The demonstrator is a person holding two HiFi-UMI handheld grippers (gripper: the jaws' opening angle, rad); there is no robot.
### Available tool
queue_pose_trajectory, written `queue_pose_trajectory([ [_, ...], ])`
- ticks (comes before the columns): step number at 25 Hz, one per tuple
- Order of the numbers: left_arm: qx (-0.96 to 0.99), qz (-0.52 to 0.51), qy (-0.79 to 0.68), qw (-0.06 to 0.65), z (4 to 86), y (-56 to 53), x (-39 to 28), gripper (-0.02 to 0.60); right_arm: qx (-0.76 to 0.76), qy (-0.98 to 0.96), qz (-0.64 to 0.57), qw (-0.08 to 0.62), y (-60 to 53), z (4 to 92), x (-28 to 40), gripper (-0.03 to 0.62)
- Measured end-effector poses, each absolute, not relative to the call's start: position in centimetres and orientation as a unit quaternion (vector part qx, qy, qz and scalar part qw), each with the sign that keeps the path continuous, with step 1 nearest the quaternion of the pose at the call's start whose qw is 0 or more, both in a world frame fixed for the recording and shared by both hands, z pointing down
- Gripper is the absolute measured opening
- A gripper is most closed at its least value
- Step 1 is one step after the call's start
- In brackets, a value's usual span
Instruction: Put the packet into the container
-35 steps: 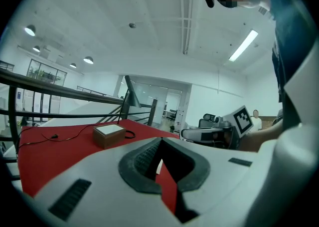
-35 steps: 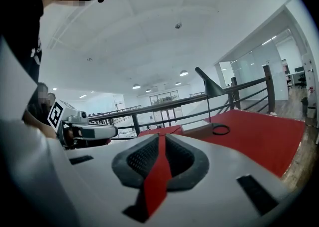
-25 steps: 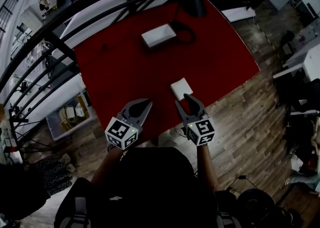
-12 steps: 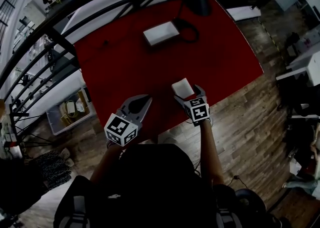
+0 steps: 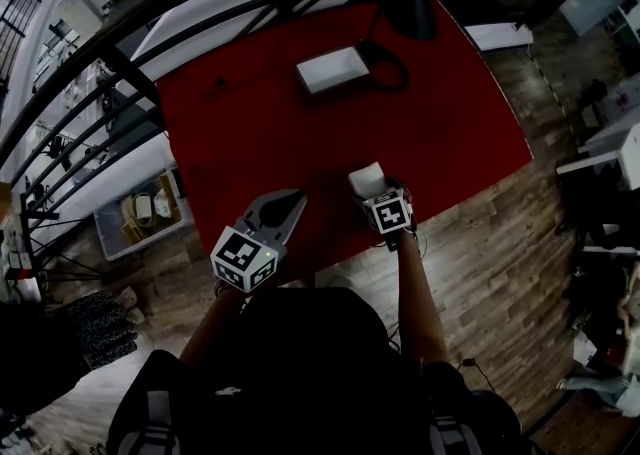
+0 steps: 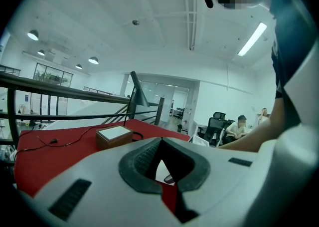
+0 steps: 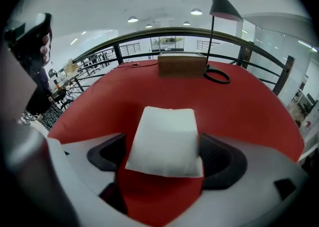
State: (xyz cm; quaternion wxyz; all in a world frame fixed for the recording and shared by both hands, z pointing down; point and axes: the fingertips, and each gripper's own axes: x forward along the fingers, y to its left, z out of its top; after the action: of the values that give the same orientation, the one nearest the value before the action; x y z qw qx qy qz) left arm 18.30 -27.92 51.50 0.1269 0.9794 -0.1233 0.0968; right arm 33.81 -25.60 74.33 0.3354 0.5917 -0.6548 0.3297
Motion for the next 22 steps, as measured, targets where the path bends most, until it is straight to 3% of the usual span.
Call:
queue_pose_trajectory([
  [11,0.976,0.094,-0.143,0.131,51.6,-29.6,19.1,0.003,0.589,-0.647,0.332,0.351,-27.4,73.3,35.6,0.38],
  [22,0.97,0.092,-0.182,0.134,51.5,-31.7,18.6,0.003,0.6,-0.669,0.298,0.322,-34.5,69.7,37.1,0.376],
])
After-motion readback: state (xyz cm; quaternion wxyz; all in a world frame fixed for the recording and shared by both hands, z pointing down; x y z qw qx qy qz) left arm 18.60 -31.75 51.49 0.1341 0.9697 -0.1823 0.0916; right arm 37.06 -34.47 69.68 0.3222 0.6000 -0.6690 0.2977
